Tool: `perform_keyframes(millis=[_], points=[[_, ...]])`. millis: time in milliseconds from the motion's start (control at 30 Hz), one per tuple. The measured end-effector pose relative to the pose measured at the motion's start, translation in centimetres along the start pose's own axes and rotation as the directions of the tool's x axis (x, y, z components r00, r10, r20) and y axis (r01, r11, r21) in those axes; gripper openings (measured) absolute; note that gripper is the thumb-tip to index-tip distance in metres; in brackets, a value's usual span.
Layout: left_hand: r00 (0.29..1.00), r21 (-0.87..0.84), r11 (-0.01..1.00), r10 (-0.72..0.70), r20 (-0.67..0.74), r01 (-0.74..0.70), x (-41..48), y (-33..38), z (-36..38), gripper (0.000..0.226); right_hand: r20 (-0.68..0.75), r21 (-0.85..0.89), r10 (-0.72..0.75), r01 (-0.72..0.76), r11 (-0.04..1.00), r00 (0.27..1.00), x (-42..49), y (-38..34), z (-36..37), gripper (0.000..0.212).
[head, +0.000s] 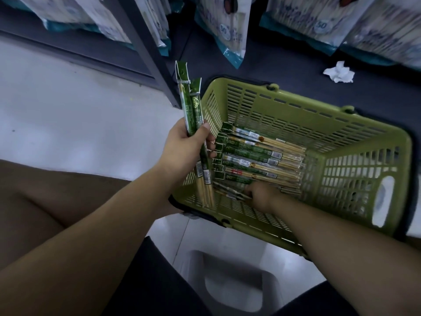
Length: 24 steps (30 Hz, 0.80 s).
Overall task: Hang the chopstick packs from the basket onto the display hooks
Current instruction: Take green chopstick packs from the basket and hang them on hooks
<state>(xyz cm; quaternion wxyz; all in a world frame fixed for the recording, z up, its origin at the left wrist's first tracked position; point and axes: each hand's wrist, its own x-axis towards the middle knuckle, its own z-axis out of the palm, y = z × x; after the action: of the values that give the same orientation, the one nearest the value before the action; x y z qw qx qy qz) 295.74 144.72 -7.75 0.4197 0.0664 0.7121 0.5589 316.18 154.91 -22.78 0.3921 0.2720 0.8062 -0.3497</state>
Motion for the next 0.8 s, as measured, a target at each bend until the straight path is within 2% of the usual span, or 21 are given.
perform_keyframes(millis=[133,267,367,467,533,600,700,800], points=[[1.0,-0.012,1.0,0.01,-0.003,-0.01,0.0,-0.1,-0.1,0.009,-0.03,0.097,-0.032,0.035,0.995,0.999,-1.5,0.6,-1.9,0.018],[1.0,0.05,0.999,-0.008,-0.013,0.009,-0.2,-0.3,-0.1,0.01,-0.232,0.3,-0.041,0.111,0.947,0.972,-3.5,-0.6,-7.0,0.019],[0.999,0.099,0.994,-0.044,0.002,0.044,-0.4,-0.2,0.1,0.017,-0.386,0.477,-0.033,0.23,0.848,0.922,-5.7,-3.3,-11.1,0.014],[0.995,0.029,0.996,-0.081,0.066,0.079,-1.0,0.4,0.4,0.033,-0.424,0.601,-0.078,0.345,0.721,0.902,-7.5,-6.5,-12.9,0.007],[0.99,-0.049,0.996,-0.073,0.124,0.08,-1.5,0.6,0.6,0.04,-0.473,0.601,-0.115,0.415,0.683,0.874,-8.2,-8.5,-12.6,0.004],[0.988,-0.083,0.994,-0.063,0.14,0.075,-1.7,0.7,0.6,0.034,-0.531,0.559,-0.13,0.46,0.69,0.838,-8.5,-10.0,-11.8,0.008],[0.994,-0.041,0.998,-0.041,0.106,0.046,-1.6,0.7,0.4,0.015,-0.562,0.408,-0.218,0.496,0.766,0.798,-8.6,-11.0,-10.8,0.016],[0.995,0.044,0.999,-0.029,0.093,0.025,-1.4,0.9,0.1,0.016,-0.563,0.357,-0.232,0.486,0.798,0.793,-8.4,-10.7,-10.5,0.019]])
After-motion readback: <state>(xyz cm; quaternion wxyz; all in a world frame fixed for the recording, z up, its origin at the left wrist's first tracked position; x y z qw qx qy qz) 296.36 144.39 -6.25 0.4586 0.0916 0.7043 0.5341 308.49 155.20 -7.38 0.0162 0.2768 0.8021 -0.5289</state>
